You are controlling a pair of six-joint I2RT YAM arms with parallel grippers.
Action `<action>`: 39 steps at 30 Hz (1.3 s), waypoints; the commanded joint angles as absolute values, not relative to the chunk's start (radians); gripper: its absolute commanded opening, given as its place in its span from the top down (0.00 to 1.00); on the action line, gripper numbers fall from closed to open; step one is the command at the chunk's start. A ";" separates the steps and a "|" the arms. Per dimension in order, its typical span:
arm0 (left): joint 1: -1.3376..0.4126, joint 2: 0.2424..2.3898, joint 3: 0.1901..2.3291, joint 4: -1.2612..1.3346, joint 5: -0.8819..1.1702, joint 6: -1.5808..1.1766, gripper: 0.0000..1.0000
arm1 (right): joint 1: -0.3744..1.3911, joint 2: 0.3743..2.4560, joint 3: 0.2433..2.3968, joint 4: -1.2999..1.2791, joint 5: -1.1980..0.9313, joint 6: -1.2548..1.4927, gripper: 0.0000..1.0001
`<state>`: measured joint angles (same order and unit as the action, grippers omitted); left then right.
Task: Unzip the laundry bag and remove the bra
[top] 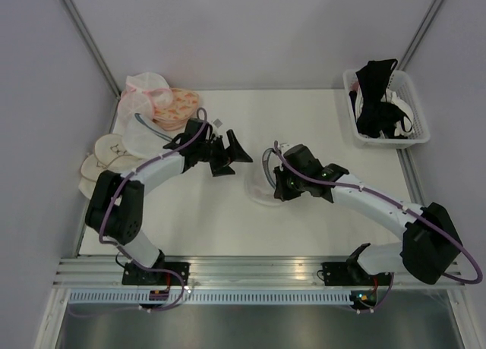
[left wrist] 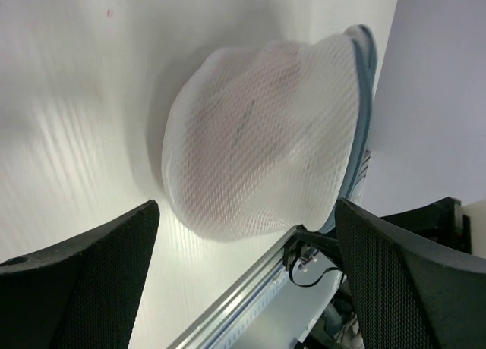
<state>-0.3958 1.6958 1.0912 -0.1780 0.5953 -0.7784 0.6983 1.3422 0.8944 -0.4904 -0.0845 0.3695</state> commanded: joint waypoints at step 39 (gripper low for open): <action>-0.604 1.695 1.002 0.087 0.609 -0.974 0.98 | 0.704 1.362 0.833 -0.495 -0.267 0.304 1.00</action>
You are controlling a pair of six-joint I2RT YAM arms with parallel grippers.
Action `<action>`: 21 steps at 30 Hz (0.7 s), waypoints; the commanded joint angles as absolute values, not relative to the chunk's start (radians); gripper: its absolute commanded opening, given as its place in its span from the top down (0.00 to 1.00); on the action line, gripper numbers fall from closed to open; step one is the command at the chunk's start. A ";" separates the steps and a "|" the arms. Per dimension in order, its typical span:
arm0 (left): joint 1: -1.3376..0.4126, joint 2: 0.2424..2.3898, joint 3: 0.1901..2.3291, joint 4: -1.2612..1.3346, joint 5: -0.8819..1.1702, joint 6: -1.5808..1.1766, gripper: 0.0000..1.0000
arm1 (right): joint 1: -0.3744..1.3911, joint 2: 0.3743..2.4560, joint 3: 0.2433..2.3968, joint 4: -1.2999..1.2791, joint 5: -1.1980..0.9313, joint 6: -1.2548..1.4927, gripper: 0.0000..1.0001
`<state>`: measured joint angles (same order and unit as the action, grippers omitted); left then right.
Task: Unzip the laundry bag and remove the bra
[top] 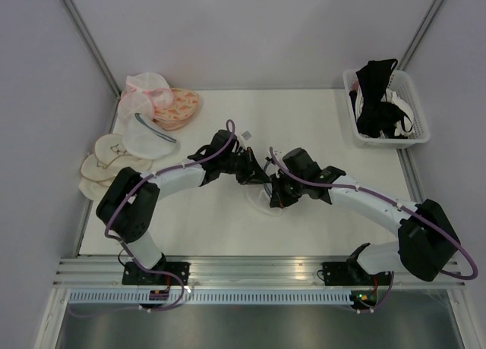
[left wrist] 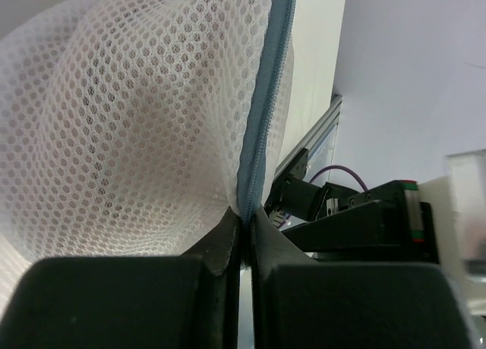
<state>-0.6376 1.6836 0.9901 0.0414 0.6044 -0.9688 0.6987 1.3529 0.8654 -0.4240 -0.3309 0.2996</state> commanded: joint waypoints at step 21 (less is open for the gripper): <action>-0.583 1.540 0.887 0.089 0.621 -0.985 0.21 | 0.683 1.456 0.893 -0.630 0.261 0.442 0.99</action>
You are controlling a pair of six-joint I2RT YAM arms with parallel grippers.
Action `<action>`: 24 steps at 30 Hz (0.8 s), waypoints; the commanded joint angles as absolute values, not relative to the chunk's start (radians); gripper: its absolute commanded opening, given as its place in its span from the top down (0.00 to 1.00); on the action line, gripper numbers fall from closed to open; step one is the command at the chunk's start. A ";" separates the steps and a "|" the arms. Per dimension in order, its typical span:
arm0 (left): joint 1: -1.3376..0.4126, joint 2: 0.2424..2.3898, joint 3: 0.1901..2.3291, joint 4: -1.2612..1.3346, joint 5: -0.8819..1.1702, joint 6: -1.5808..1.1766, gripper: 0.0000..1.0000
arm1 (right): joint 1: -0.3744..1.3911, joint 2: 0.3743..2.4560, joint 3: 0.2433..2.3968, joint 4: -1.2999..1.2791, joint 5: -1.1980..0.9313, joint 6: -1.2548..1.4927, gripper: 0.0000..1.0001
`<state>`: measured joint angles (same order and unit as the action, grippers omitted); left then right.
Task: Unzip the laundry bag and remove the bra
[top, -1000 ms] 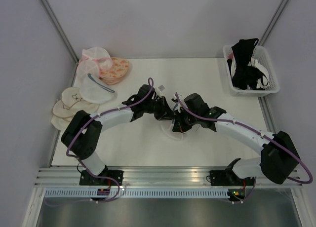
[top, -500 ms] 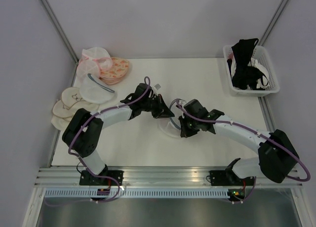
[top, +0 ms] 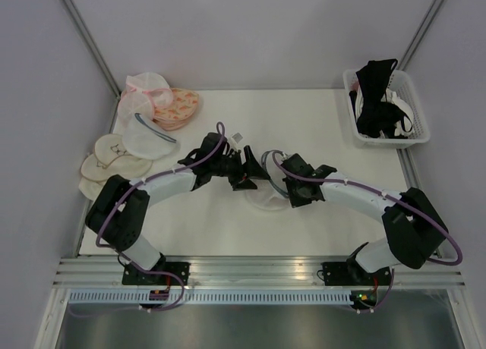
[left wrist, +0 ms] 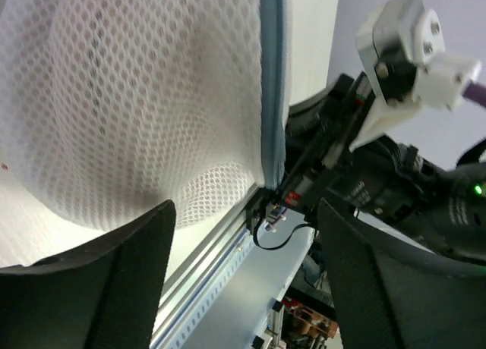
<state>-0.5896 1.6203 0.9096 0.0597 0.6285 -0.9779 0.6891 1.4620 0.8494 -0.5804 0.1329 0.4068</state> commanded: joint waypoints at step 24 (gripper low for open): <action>-0.523 1.704 1.196 -0.080 0.414 -0.638 0.22 | 0.658 1.218 1.028 -0.750 0.337 0.466 0.21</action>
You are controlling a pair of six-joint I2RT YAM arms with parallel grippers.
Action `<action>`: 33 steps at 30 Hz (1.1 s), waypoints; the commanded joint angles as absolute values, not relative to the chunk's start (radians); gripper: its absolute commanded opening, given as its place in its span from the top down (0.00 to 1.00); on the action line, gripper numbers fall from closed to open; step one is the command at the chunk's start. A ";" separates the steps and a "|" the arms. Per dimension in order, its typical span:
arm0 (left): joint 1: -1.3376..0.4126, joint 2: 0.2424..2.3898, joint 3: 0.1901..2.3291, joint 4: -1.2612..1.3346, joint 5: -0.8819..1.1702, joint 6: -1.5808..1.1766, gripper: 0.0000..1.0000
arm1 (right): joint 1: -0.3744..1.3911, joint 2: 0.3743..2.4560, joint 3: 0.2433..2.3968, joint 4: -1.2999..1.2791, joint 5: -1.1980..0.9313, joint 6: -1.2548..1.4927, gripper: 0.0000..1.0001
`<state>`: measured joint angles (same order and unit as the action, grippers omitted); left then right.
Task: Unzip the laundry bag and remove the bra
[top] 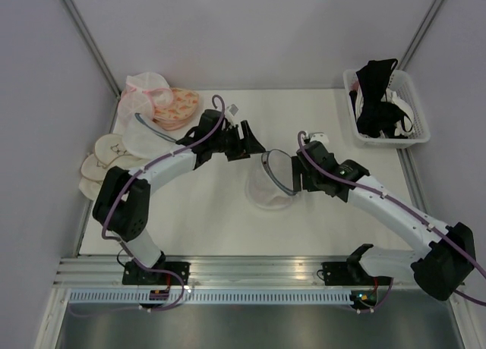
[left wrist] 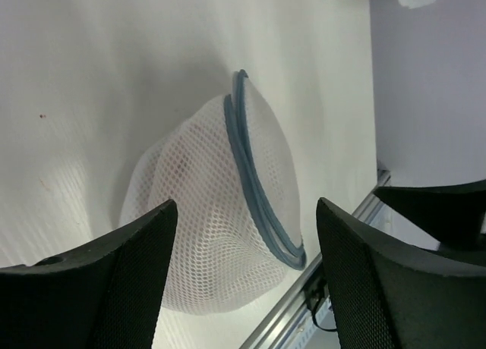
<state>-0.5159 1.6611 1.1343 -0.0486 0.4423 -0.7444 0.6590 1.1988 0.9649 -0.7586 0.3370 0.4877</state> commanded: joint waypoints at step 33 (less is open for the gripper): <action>-0.543 1.640 1.006 0.043 0.462 -0.718 0.98 | 0.784 1.684 1.387 -0.710 0.222 0.288 0.23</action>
<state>-0.5400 1.6596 1.0077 -0.0166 0.4244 -0.6876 0.7715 1.6524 1.3460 -0.6426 0.1375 0.3244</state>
